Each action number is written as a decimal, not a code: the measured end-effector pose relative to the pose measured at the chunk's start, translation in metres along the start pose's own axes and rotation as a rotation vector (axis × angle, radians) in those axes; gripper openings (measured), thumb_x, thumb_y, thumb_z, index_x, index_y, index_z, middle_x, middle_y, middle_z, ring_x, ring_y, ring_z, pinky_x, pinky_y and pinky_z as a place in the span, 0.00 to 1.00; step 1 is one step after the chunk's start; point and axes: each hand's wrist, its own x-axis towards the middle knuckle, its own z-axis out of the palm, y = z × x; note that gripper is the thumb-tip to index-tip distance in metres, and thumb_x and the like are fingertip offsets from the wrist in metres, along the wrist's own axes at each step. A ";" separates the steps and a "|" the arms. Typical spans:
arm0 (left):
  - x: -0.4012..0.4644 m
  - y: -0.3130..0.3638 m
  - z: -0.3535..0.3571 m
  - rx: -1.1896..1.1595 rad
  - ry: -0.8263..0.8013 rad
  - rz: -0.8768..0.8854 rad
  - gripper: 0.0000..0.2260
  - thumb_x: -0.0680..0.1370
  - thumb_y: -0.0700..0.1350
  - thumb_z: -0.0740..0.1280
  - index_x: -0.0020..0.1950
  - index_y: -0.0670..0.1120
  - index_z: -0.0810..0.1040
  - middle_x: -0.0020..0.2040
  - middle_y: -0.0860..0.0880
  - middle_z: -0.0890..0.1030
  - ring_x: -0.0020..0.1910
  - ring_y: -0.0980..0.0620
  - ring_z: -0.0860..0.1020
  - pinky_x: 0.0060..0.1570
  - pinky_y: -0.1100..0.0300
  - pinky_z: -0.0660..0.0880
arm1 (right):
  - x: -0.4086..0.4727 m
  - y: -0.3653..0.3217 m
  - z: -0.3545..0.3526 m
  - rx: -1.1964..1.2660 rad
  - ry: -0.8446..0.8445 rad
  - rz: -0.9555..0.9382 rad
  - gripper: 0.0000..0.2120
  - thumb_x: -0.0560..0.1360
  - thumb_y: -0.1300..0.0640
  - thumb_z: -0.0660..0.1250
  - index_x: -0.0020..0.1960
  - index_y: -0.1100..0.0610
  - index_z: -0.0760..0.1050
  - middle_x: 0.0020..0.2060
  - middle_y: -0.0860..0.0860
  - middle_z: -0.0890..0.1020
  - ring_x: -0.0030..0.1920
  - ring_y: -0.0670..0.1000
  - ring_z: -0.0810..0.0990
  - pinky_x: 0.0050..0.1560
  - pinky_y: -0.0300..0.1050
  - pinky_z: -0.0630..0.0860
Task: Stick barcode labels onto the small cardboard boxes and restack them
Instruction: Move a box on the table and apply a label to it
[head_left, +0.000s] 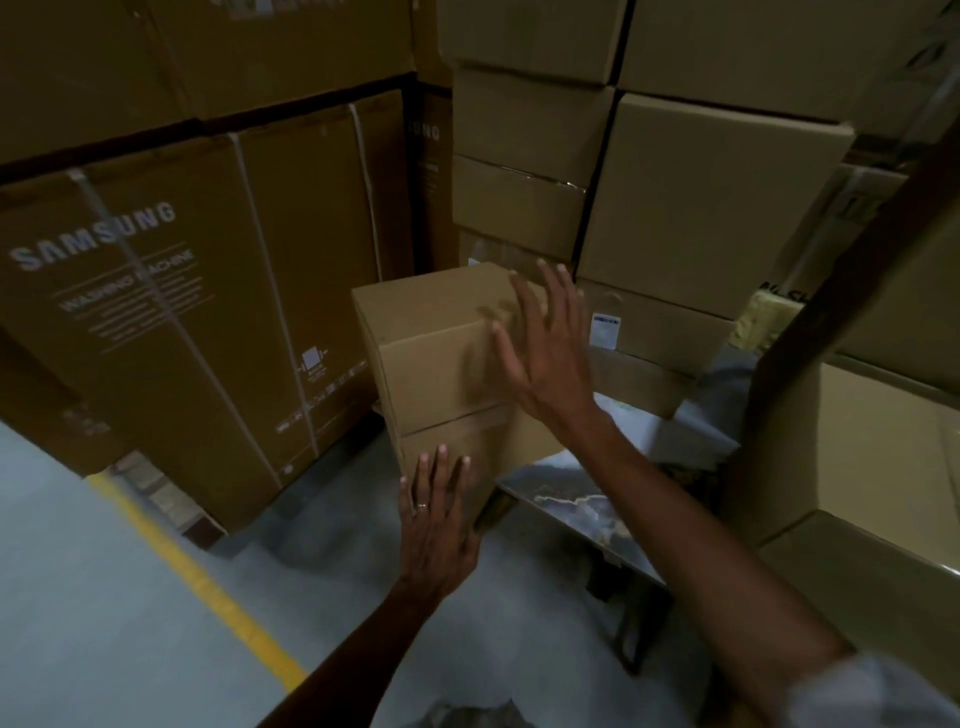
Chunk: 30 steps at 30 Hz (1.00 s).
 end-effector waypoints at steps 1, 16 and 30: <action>-0.002 0.000 0.000 0.002 -0.011 -0.011 0.48 0.69 0.55 0.73 0.84 0.46 0.54 0.84 0.40 0.48 0.82 0.37 0.49 0.75 0.31 0.56 | 0.008 0.006 0.004 -0.032 -0.098 -0.005 0.31 0.82 0.38 0.52 0.79 0.54 0.63 0.80 0.58 0.60 0.81 0.58 0.52 0.80 0.61 0.48; 0.039 0.006 -0.077 -0.254 0.448 -0.103 0.35 0.73 0.50 0.68 0.78 0.46 0.61 0.75 0.38 0.64 0.73 0.36 0.65 0.70 0.39 0.64 | -0.083 0.038 0.055 -0.278 -0.385 0.047 0.54 0.70 0.34 0.70 0.83 0.55 0.47 0.82 0.59 0.52 0.82 0.61 0.48 0.76 0.70 0.52; 0.040 0.032 -0.066 0.074 0.179 -0.121 0.37 0.79 0.56 0.63 0.84 0.46 0.53 0.84 0.41 0.49 0.83 0.39 0.46 0.79 0.38 0.42 | -0.178 0.027 0.032 -0.299 -0.299 0.018 0.49 0.69 0.43 0.72 0.82 0.57 0.54 0.81 0.63 0.53 0.81 0.65 0.51 0.75 0.73 0.52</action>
